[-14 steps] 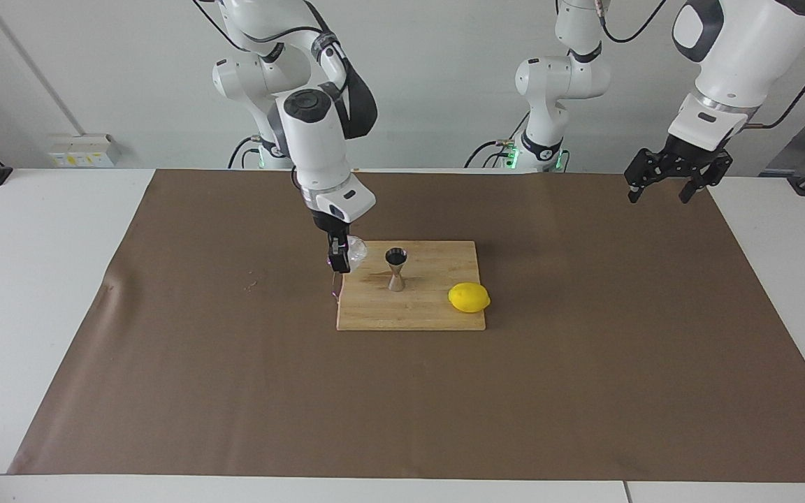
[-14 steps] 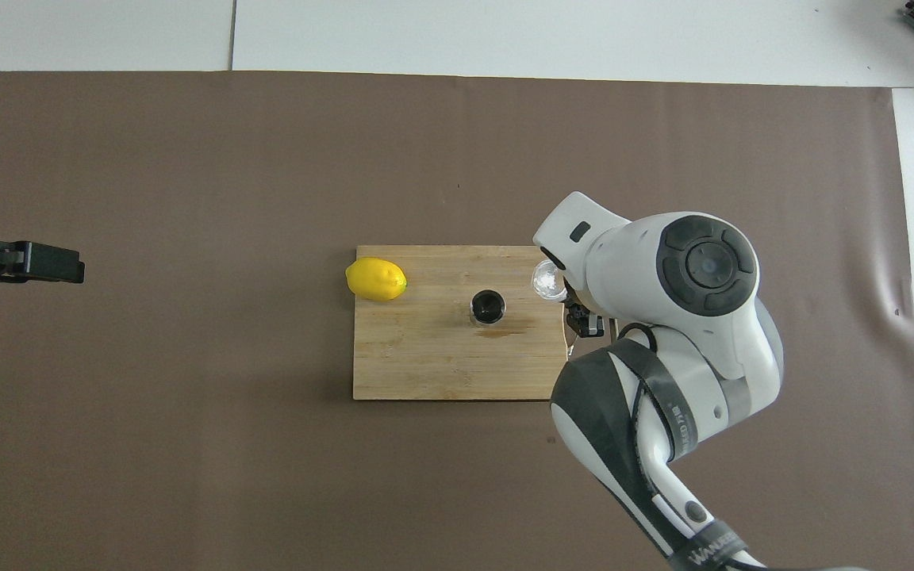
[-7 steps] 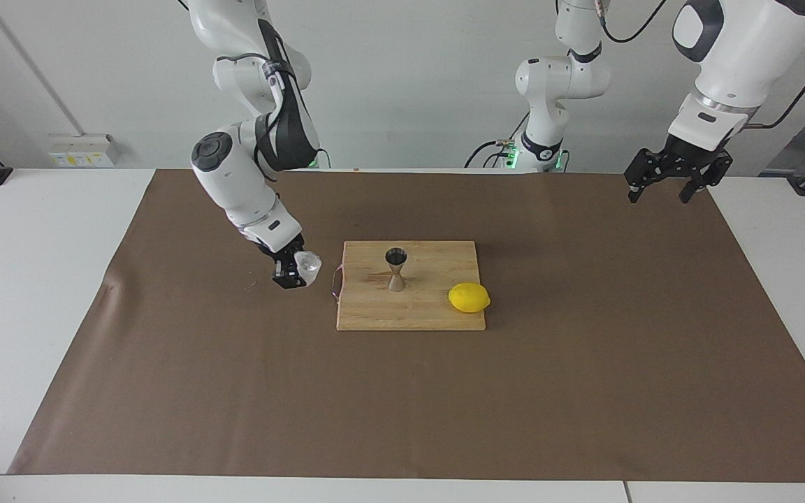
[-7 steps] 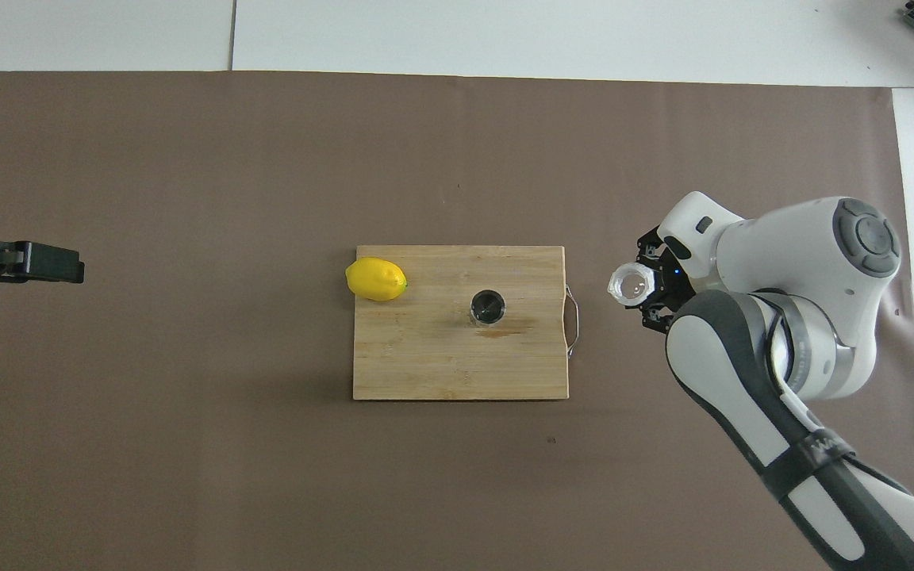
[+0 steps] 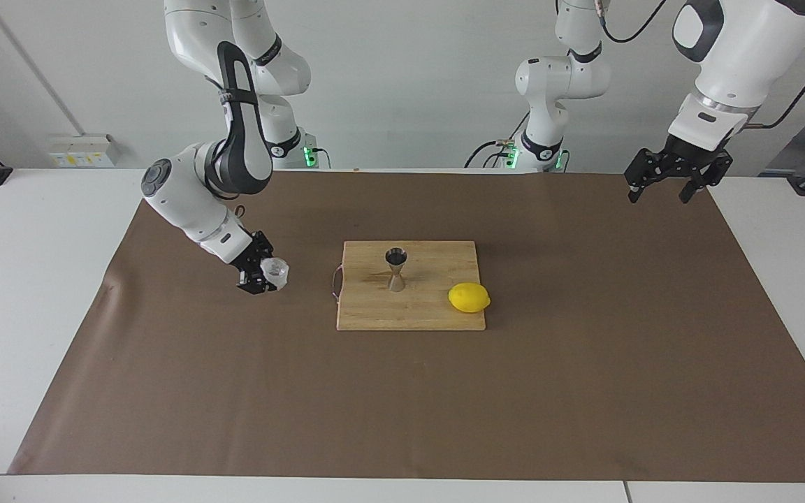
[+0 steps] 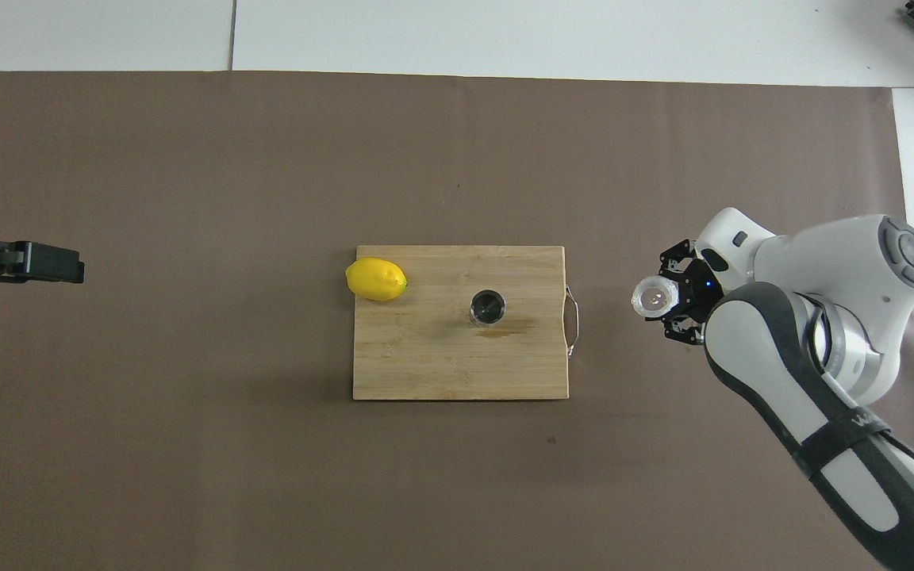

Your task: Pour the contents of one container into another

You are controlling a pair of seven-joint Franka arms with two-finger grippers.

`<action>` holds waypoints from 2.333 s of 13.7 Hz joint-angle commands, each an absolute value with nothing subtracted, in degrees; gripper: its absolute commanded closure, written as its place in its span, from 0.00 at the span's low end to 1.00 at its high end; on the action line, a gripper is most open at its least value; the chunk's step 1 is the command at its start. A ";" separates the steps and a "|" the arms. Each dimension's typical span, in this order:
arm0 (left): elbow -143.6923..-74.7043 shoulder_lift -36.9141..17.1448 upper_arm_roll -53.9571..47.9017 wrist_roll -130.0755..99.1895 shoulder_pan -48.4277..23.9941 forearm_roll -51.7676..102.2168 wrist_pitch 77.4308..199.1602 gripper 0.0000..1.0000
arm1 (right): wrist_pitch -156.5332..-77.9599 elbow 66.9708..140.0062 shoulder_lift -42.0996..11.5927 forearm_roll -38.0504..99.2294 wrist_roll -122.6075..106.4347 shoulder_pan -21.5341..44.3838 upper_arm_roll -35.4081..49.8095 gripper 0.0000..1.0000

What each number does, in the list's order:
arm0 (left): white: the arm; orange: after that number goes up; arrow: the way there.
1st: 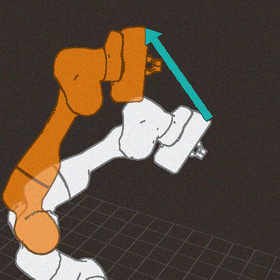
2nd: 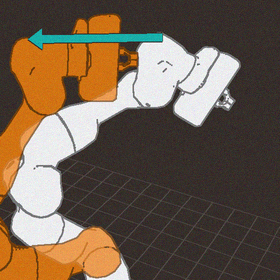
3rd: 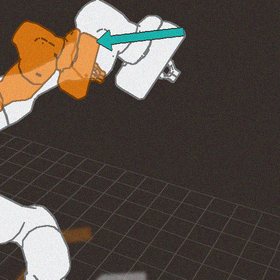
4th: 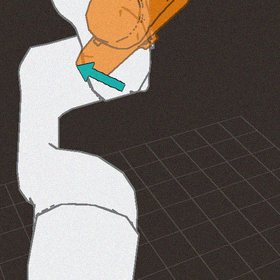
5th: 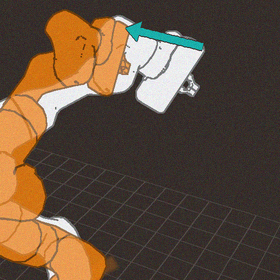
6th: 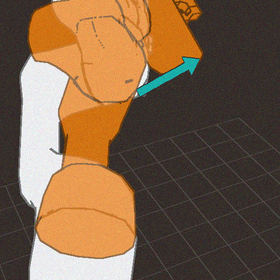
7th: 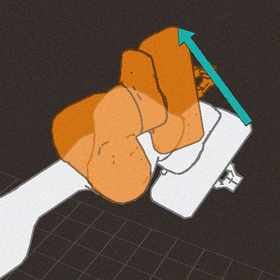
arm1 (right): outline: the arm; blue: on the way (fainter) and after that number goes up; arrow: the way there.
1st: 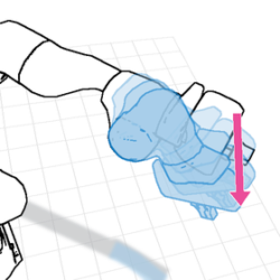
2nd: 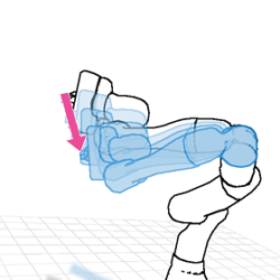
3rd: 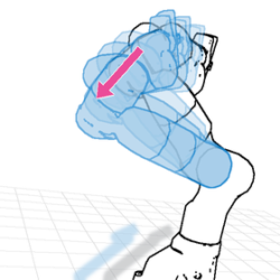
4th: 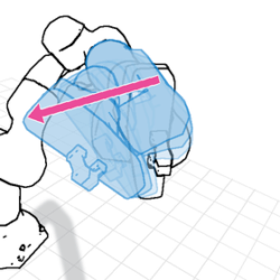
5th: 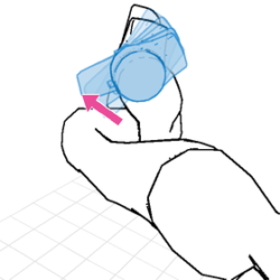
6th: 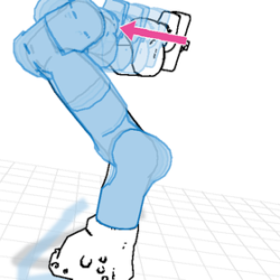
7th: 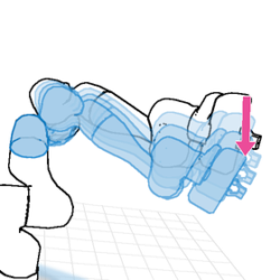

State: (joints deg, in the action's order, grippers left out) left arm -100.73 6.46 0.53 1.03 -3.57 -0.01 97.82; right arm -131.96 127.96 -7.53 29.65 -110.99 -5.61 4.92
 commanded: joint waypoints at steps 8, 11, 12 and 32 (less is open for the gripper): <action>-101.16 7.29 0.26 0.88 -3.25 -0.70 97.38 0.00 | -132.89 130.69 -10.55 34.63 -123.92 -13.35 5.54 1.00; -101.16 7.29 0.26 0.88 -3.25 -0.70 97.38 0.00 | -132.54 130.69 -10.46 34.63 -124.71 -14.50 5.54 0.38; -101.16 7.29 0.26 0.88 -3.25 -0.70 97.38 0.00 | -132.37 130.69 -10.46 34.63 -124.63 -14.59 5.54 0.00; -101.16 7.29 0.26 0.88 -3.25 -0.70 97.38 0.00 | -120.67 113.22 -0.09 11.27 -53.49 -10.56 6.24 0.00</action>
State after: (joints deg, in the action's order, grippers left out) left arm -100.73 6.46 0.52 1.03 -3.56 -0.01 97.82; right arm -122.36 116.97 0.10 14.35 -62.59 -11.55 5.97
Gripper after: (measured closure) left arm 0.000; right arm 0.000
